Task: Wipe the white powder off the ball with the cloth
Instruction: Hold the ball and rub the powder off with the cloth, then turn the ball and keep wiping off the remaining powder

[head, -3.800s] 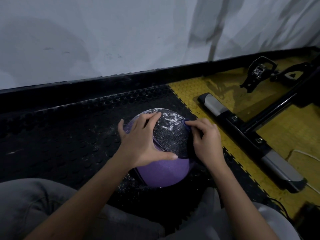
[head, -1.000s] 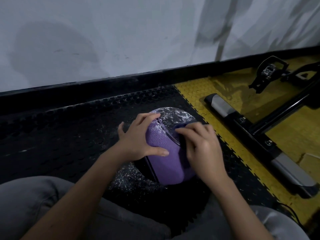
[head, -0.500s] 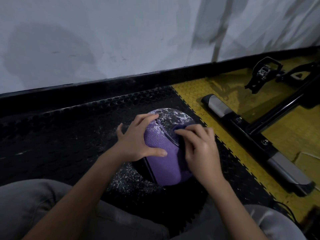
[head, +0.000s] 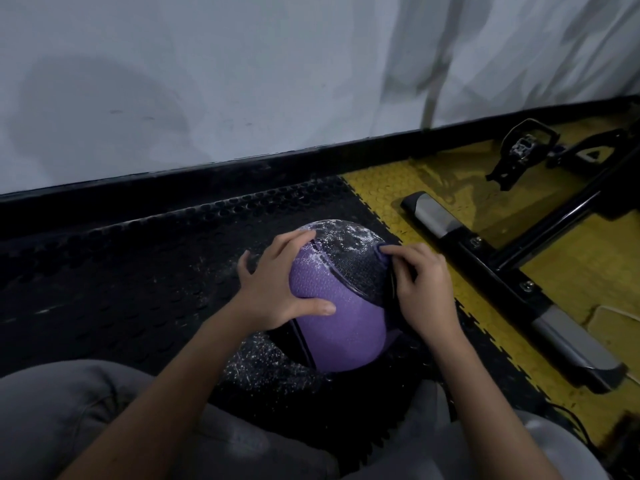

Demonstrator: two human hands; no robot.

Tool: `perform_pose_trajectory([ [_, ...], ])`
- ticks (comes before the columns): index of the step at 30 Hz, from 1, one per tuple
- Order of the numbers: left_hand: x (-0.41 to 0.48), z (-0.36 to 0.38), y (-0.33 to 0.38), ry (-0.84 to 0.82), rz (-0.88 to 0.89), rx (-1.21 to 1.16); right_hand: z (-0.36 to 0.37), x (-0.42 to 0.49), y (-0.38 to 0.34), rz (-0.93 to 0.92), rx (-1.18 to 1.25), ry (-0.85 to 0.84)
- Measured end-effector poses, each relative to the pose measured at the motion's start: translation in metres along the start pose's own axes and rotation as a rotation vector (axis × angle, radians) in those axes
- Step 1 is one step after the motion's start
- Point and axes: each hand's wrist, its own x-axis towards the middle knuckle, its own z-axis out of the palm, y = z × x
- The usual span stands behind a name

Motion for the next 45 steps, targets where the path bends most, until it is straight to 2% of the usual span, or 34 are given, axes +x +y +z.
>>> perform_pose_trajectory([
  [6,0.001,0.007,0.002,0.188,0.08,0.04,-0.005,-0.013,-0.023,0.015,0.161,-0.038],
  [11,-0.001,0.008,-0.001,0.128,0.078,-0.139,-0.02,-0.012,-0.025,0.215,0.679,-0.16],
  [14,-0.001,0.01,-0.003,0.1,0.046,-0.235,-0.026,-0.013,-0.021,0.191,0.695,-0.226],
  [21,0.0,0.016,0.013,0.149,-0.063,-0.265,-0.021,-0.018,-0.018,0.125,0.766,-0.275],
  [24,0.002,0.017,0.015,0.182,-0.062,-0.417,-0.018,-0.018,-0.017,0.143,0.841,-0.297],
  [26,0.002,0.015,0.015,0.181,-0.035,-0.501,-0.017,-0.018,-0.015,0.161,0.872,-0.255],
  [28,0.002,0.011,0.014,0.177,0.004,-0.586,-0.015,-0.018,-0.009,0.15,0.767,-0.139],
  [30,0.003,0.005,0.014,0.217,-0.027,-0.675,-0.01,-0.018,-0.002,0.026,0.425,-0.027],
  [31,0.004,0.001,0.013,0.246,-0.053,-0.702,-0.006,-0.019,0.0,-0.019,0.289,-0.013],
  [33,0.007,-0.005,0.009,0.286,-0.075,-0.658,0.003,-0.022,0.002,0.0,0.167,-0.062],
  [36,0.009,-0.008,0.003,0.272,-0.067,-0.42,0.012,-0.027,0.002,0.065,0.15,-0.08],
  [39,0.012,-0.004,0.001,0.375,-0.078,-0.301,0.012,-0.027,0.001,0.08,0.162,-0.079],
  [45,0.015,0.004,0.001,0.613,-0.152,-0.311,0.006,-0.026,0.001,-0.004,0.173,-0.115],
])
